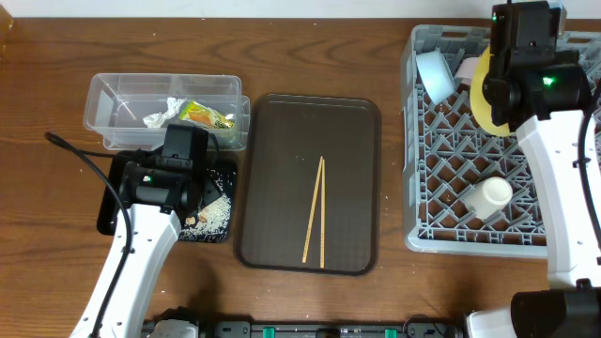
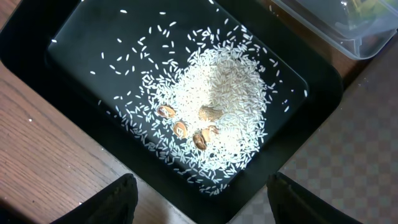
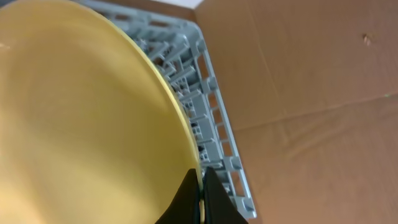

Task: Sort waste into correct bins and load items into the dishwasher rack
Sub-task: 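Stand the yellow plate upright in the rack and release it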

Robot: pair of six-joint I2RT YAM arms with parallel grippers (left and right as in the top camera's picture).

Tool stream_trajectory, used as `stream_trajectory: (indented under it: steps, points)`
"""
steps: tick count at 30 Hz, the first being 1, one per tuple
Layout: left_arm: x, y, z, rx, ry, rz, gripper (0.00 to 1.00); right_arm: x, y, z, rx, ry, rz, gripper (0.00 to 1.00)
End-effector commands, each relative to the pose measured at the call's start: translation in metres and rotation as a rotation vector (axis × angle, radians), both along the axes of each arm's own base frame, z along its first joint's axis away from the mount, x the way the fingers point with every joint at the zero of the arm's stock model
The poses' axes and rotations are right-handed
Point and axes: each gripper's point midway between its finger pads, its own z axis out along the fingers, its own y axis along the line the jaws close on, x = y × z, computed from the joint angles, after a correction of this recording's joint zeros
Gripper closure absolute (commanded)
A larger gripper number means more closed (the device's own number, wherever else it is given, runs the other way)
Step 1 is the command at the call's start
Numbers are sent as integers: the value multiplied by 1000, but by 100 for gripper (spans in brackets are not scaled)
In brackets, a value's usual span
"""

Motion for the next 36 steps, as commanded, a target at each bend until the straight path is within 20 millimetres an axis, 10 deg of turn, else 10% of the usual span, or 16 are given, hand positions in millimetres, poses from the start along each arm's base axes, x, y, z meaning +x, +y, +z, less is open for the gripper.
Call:
stream_trajectory:
  steps: [1, 17, 22, 30, 36]
  points:
    - [-1, 5, -1, 19, 3, 26, 30, -12, -15, -9, -29, 28, -54, 99]
    - [-1, 5, -1, 18, 3, 26, 31, -2, -22, -73, 38, 1, -65, 98]
    - [-1, 5, -1, 19, 3, 26, 30, 20, 10, -93, 272, -68, 40, 43]
    - [-1, 5, -1, 19, 3, 25, 30, 19, 26, -65, 367, -188, 72, 23]
    - [-2, 5, -1, 20, 11, 26, 30, 12, 85, -25, 610, -273, 326, 28]
